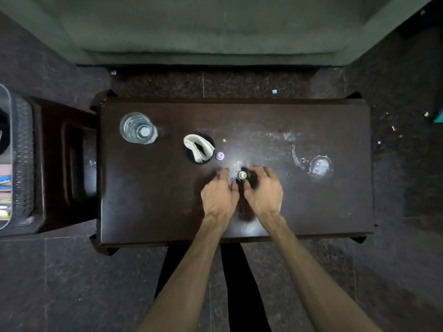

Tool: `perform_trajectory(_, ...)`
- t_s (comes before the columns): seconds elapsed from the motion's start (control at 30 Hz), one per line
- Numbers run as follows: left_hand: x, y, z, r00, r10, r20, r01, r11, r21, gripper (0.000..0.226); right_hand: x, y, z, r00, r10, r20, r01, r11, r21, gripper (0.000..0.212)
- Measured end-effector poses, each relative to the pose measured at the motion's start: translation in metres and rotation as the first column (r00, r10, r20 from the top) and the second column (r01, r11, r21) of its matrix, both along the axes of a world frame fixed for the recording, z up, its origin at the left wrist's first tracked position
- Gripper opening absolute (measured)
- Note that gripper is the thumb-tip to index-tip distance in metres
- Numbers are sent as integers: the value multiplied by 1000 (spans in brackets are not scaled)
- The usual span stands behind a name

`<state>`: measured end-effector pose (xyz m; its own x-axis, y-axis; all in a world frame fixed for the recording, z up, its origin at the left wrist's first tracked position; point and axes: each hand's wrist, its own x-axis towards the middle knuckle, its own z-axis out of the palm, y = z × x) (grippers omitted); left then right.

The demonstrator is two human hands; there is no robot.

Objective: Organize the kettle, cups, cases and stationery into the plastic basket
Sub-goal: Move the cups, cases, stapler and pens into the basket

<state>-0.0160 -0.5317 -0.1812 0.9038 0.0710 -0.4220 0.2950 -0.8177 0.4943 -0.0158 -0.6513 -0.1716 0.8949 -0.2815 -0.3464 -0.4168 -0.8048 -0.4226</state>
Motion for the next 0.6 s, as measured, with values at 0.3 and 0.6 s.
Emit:
perform_trajectory(0.3,47,-14,-44,992,-122,-13,120,951,285,50,26,-19,-38,974,219,-53,-216,975,52,28)
perform_trajectory(0.6,38,-11,-49,995,-96,-35,102,942,319,42,15,-34,-40,1000,0,-18,3,992,128,9)
